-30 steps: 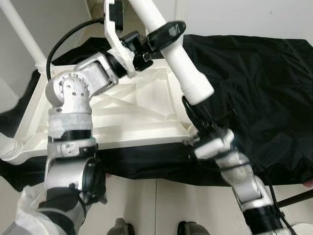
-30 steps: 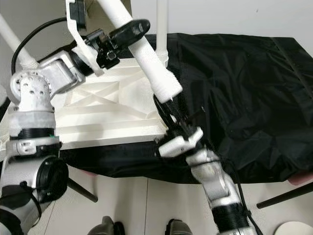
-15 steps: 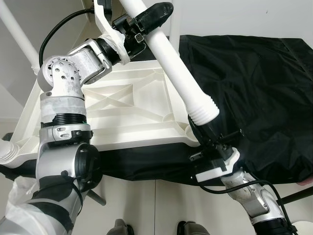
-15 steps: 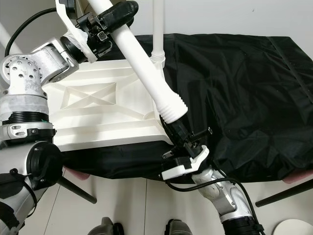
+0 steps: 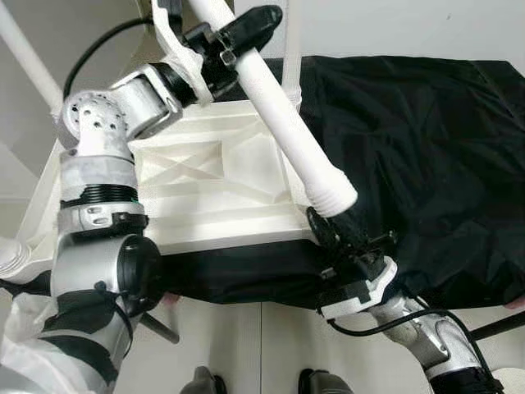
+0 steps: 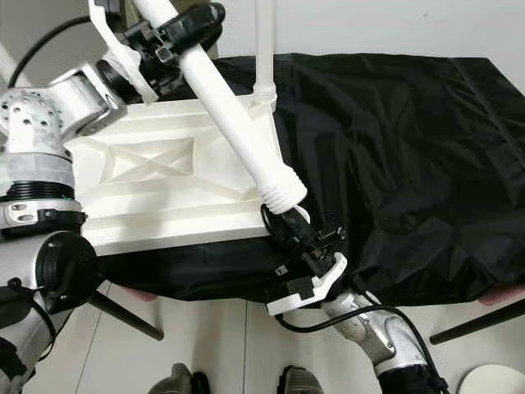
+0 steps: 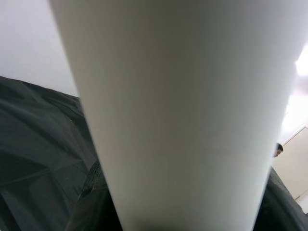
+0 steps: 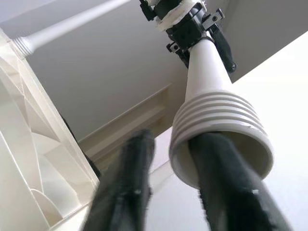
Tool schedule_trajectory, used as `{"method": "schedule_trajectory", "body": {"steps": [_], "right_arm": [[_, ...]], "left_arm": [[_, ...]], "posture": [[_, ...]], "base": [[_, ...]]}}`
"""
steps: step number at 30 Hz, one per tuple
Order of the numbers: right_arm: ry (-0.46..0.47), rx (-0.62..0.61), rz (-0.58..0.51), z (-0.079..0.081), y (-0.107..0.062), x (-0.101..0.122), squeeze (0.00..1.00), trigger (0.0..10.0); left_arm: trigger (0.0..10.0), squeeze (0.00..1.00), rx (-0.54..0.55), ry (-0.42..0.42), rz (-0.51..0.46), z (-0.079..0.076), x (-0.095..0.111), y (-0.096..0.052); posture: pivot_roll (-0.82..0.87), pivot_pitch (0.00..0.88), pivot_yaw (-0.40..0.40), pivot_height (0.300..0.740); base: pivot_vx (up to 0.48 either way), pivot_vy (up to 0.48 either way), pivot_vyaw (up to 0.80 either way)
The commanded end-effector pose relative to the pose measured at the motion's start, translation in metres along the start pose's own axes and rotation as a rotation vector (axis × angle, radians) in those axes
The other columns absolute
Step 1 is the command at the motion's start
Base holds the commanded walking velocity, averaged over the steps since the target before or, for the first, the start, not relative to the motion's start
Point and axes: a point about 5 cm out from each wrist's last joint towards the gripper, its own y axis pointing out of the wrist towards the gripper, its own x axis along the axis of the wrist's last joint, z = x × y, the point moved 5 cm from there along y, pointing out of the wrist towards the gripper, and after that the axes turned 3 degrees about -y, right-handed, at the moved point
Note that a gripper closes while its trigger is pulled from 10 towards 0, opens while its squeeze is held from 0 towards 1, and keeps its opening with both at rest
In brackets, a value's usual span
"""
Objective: Building children table
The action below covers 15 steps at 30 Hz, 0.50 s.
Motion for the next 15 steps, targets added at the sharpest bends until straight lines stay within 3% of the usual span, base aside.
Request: {"method": "schedule_trajectory", "body": {"steps": [1,2,3,4,5,6,7,8,10,11,15], "right_arm": [[0.014,0.006,-0.026,0.004,-0.003,0.006,1.00,10.0],[0.003,-0.013,-0.019,0.003,-0.004,0.005,1.00,10.0],[-0.023,-0.040,-0.010,0.000,-0.006,0.004,1.00,10.0],[-0.043,-0.062,0.007,-0.001,-0.008,0.002,1.00,10.0],[-0.055,-0.075,0.018,-0.002,-0.009,0.001,0.88,10.0],[-0.055,-0.075,0.018,-0.002,-0.009,0.001,0.88,10.0],[-0.080,-0.095,0.052,-0.002,-0.013,-0.003,0.78,10.0],[-0.105,-0.110,0.076,-0.002,-0.017,-0.005,0.43,10.0],[-0.123,-0.120,0.090,-0.002,-0.020,-0.007,0.43,10.0],[-0.134,-0.123,0.101,-0.001,-0.024,-0.007,0.00,10.0],[-0.137,-0.128,0.149,0.002,-0.034,-0.008,0.00,10.0]], "left_arm": [[0.0,0.00,-0.007,0.023,-0.025,-0.005,0.011,0.000],[1.6,0.00,-0.005,0.019,-0.028,-0.004,0.012,0.000],[1.6,0.00,0.005,0.008,-0.026,-0.002,0.013,0.000],[10.0,0.00,0.014,-0.015,-0.027,0.001,0.013,0.001],[10.0,0.00,0.018,-0.032,-0.028,0.002,0.014,0.001],[10.0,0.00,0.018,-0.032,-0.028,0.002,0.014,0.001],[10.0,0.00,0.036,-0.038,-0.029,0.006,0.015,0.001],[10.0,0.00,0.053,-0.038,-0.035,0.008,0.018,0.000],[10.0,0.00,0.064,-0.035,-0.039,0.010,0.019,-0.001],[10.0,0.00,0.073,-0.041,-0.045,0.012,0.022,-0.002],[10.0,0.00,0.089,-0.044,-0.054,0.013,0.028,-0.003]], "posture": [[-0.09,0.128,0.123,0.740],[-0.09,0.129,0.131,0.740],[-0.09,0.130,0.132,0.740],[-0.09,0.132,0.135,0.740],[-0.09,0.132,0.137,0.740],[-0.09,0.132,0.137,0.740],[-0.09,0.133,0.141,0.740],[-0.09,0.137,0.148,0.740],[-0.09,0.137,0.148,0.740],[-0.09,0.141,0.157,0.740],[-0.09,0.147,0.169,0.740]], "base": [[0.000,0.000,0.00],[0.000,0.000,0.00],[0.000,0.000,0.00],[0.000,0.000,0.00],[0.000,0.000,0.00],[0.000,0.000,0.00],[0.000,0.000,0.00],[0.000,0.000,-0.42],[0.000,0.000,-0.42],[0.000,0.000,-0.58],[0.000,0.000,-0.58]]}}
